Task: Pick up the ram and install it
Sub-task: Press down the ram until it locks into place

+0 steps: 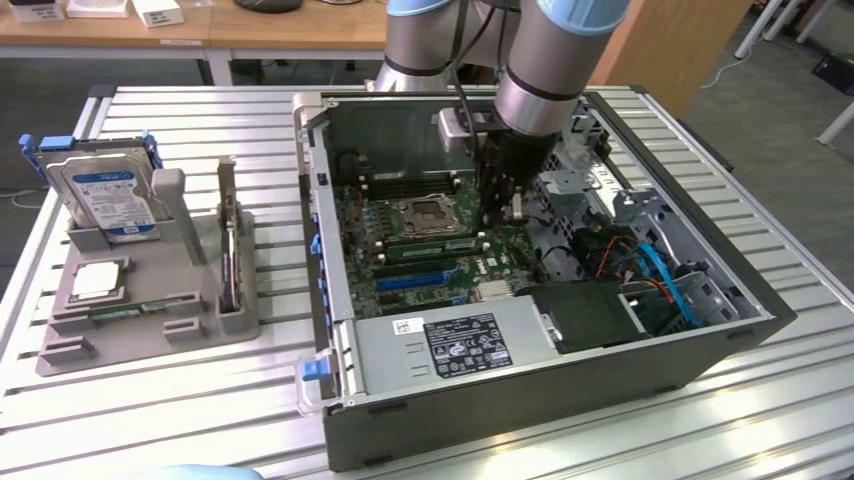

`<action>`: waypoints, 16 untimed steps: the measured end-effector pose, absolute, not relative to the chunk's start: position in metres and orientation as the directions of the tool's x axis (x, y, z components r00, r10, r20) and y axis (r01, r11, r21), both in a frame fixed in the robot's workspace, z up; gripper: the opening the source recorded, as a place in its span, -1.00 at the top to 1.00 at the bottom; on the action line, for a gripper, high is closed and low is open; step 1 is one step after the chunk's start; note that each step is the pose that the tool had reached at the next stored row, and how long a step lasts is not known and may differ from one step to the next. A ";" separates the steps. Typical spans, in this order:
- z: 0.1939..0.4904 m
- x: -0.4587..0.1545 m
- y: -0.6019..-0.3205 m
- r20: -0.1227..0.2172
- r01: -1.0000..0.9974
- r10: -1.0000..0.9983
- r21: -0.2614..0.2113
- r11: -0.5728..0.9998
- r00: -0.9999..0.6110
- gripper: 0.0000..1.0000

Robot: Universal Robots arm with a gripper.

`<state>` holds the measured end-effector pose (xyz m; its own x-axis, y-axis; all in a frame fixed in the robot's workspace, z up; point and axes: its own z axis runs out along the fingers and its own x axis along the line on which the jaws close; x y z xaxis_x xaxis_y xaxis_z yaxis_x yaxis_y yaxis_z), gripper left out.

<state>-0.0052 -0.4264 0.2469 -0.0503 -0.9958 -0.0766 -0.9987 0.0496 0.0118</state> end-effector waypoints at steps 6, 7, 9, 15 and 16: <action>0.245 -0.005 -0.426 -0.077 -0.999 -0.996 0.012 0.050 -0.050 0.80; 0.244 -0.005 -0.426 -0.077 -0.999 -0.996 0.012 0.050 -0.050 0.80; 0.240 -0.005 -0.426 -0.077 -0.999 -0.996 0.012 0.050 -0.050 0.80; 0.232 -0.005 -0.426 -0.077 -0.999 -0.996 0.012 0.050 -0.050 0.80; 0.231 -0.005 -0.426 -0.077 -0.999 -0.996 0.012 0.050 -0.050 0.80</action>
<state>-0.0053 -0.4264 0.2314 -0.0503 -0.9958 -0.0766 -0.9987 0.0495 0.0118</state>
